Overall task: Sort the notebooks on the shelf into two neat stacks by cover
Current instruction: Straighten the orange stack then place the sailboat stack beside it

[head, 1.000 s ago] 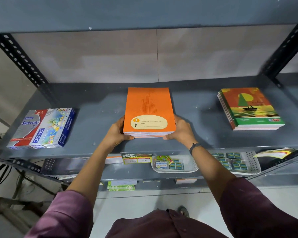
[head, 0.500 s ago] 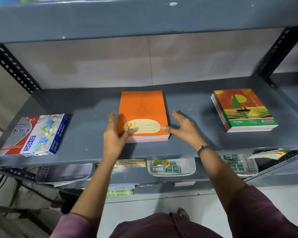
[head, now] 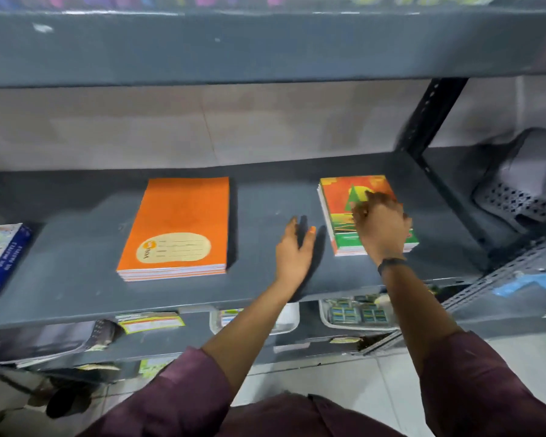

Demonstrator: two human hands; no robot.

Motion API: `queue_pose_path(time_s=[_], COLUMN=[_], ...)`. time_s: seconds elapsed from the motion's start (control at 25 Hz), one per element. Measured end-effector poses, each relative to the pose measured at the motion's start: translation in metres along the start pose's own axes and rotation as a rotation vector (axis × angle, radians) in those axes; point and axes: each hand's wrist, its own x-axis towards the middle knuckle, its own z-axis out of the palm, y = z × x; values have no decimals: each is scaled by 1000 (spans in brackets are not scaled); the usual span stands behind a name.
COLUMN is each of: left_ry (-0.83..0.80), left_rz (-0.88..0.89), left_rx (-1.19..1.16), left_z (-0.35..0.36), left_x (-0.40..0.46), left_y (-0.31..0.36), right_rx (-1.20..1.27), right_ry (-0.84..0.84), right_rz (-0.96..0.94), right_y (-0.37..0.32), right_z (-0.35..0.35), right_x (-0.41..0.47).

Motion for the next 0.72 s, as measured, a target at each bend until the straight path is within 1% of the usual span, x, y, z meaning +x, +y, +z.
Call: queue_pose_path(time_s=[0.04,0.12,0.2,0.28,0.44,0.52,0.64,0.72], left_ry=[-17,-29,-23,-16,-23,-9,50,85], left_rz=[-40,-64,-50,-43,-54,-62,-73,-70], left_rx=[-16,-26,-53,-58,-65,-86,-91,-97], left_z=[14,39,55,65,68,62,46,30], left_x=[5,9,9,8,3,2,3,4], left_y=[4,12,16,17,20,21,18,13], right_rx=[3,56,245,420,607,662,669,684], right_ry=[-9,-127,-258,-300,-317,-328,-384,-391], right_rz=[69,224,297,293,353,371,366,342], right_y=[14,45,66,72,73,68,49,35], right_z=[-2,-8,-10,-15,-21,-22,-17,-9], right_x=[6,20,28,30,21,16,6,1])
